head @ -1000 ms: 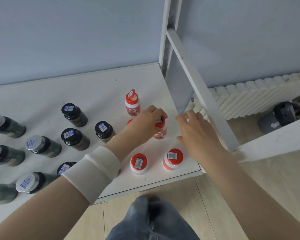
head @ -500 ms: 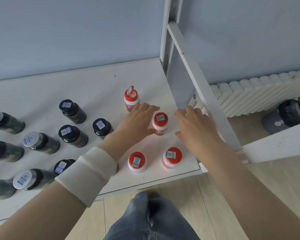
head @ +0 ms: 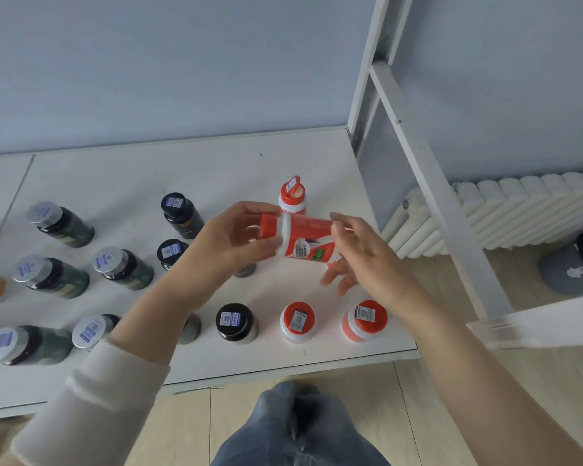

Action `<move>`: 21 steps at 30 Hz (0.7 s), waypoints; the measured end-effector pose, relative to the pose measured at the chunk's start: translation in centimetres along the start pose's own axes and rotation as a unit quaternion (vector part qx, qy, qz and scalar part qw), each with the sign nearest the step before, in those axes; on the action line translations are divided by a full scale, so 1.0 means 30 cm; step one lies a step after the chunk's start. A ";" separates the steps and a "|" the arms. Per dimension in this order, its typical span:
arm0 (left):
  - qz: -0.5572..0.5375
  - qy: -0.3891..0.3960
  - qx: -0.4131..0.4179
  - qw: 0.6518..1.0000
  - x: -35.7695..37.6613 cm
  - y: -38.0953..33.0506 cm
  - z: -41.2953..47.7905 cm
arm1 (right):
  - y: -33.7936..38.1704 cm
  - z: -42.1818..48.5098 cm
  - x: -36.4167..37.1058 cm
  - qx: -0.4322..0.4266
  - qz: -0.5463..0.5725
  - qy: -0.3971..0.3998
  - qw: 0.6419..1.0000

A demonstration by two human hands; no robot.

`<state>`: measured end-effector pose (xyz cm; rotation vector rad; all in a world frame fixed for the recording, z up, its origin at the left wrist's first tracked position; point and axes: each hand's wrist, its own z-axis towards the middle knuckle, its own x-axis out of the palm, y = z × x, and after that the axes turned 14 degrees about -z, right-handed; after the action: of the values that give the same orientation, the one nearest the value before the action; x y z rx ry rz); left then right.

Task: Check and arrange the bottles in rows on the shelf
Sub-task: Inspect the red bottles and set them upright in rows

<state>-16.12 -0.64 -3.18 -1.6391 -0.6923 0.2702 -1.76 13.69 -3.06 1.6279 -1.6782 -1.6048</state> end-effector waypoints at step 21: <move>-0.125 0.052 0.062 0.989 0.008 0.036 -0.099 | -0.002 -0.103 0.043 -0.088 0.224 -0.025 0.970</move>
<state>-14.02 -2.99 -3.57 -1.4219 -0.7775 0.0462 0.37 11.14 -2.69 1.0355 -1.7159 -1.5187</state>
